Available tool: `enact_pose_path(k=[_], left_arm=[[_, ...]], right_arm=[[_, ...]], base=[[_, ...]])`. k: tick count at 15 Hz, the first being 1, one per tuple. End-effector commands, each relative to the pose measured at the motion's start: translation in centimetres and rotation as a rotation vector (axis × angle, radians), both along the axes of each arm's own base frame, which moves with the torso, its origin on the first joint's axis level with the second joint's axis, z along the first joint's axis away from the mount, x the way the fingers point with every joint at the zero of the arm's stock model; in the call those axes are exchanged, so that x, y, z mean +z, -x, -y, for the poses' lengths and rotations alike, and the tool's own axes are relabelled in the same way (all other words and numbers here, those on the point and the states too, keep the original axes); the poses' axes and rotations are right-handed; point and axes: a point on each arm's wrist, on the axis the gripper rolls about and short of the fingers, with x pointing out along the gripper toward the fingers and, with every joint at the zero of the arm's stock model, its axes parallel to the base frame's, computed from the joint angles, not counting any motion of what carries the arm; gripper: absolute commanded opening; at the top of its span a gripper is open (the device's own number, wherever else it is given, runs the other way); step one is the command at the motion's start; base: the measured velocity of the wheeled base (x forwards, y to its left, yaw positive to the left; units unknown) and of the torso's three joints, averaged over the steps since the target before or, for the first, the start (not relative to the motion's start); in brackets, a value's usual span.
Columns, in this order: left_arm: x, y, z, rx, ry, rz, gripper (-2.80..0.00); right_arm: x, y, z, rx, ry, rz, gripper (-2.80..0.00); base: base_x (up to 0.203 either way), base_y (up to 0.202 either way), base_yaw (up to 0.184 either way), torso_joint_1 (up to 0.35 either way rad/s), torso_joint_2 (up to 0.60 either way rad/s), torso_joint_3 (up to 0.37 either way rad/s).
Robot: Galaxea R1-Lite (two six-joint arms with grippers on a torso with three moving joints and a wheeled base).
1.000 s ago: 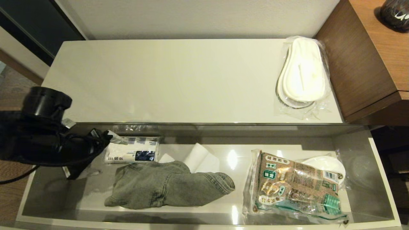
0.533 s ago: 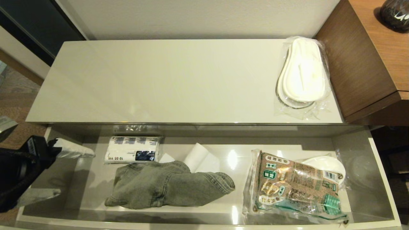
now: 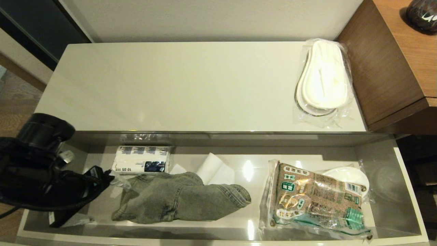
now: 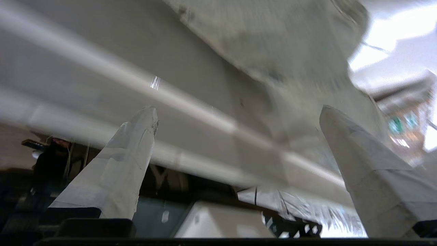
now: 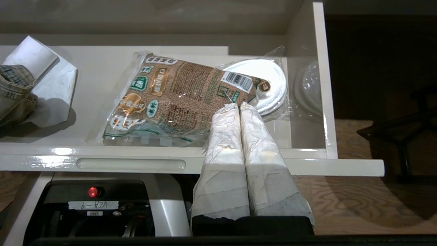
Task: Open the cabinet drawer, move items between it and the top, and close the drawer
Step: Take out the shorts from the drawer
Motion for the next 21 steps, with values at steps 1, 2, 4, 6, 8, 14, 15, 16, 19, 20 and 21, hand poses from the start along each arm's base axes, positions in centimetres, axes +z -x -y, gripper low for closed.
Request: enact_pose_path(k=[1, 2, 4, 6, 8, 14, 15, 16, 19, 20, 21], left_arm=[[-5.1, -3.9, 0.3, 0.007, -0.003, -0.115, 0.00], [-5.7, -4.4, 0.3, 0.008, -0.002, -0.106, 0.00], [-7.4, -5.6, 0.4, 0.007, 0.000, -0.126, 0.00], [-9.1, -6.4, 0.4, -0.012, -0.022, -0.143, 0.00], [-9.4, -7.2, 0.4, -0.040, -0.039, -0.039, 0.00], [-10.1, -7.1, 0.4, -0.045, -0.080, 0.010, 0.00], [-10.1, -7.0, 0.4, -0.048, -0.080, 0.012, 0.00], [-10.0, -7.1, 0.4, -0.047, -0.081, 0.015, 0.00], [-10.1, -7.5, 0.5, -0.051, -0.081, 0.017, 0.00], [-10.4, -7.6, 0.6, -0.052, -0.085, 0.007, 0.00], [-10.8, -7.7, 0.6, -0.047, -0.100, -0.004, 0.00]], right_arm=[[0.0, 0.0, 0.0, 0.001, 0.001, -0.002, -2.80], [0.0, 0.0, 0.0, 0.001, 0.004, -0.001, -2.80], [0.0, 0.0, 0.0, 0.001, 0.005, -0.001, -2.80], [0.0, 0.0, 0.0, 0.001, 0.004, -0.001, -2.80], [0.0, 0.0, 0.0, 0.001, 0.005, -0.002, -2.80], [0.0, 0.0, 0.0, -0.001, -0.001, -0.002, -2.80], [0.0, 0.0, 0.0, -0.001, -0.001, -0.002, -2.80], [0.0, 0.0, 0.0, -0.001, -0.001, -0.002, -2.80], [-0.1, 0.0, 0.0, 0.001, -0.001, -0.004, -2.80], [-0.1, 0.0, 0.0, 0.000, -0.001, -0.003, -2.80], [0.0, 0.0, 0.0, 0.001, -0.001, -0.002, -2.80]], base=[[0.000, 0.000, 0.000, 0.000, 0.00, 0.000], [0.000, 0.000, 0.000, 0.000, 0.00, 0.000], [0.000, 0.000, 0.000, 0.000, 0.00, 0.000], [0.000, 0.000, 0.000, 0.000, 0.00, 0.000], [0.000, 0.000, 0.000, 0.000, 0.00, 0.000], [0.000, 0.000, 0.000, 0.000, 0.00, 0.000], [0.000, 0.000, 0.000, 0.000, 0.00, 0.000], [0.000, 0.000, 0.000, 0.000, 0.00, 0.000], [0.000, 0.000, 0.000, 0.000, 0.00, 0.000], [0.000, 0.000, 0.000, 0.000, 0.00, 0.000], [0.000, 0.000, 0.000, 0.000, 0.00, 0.000]])
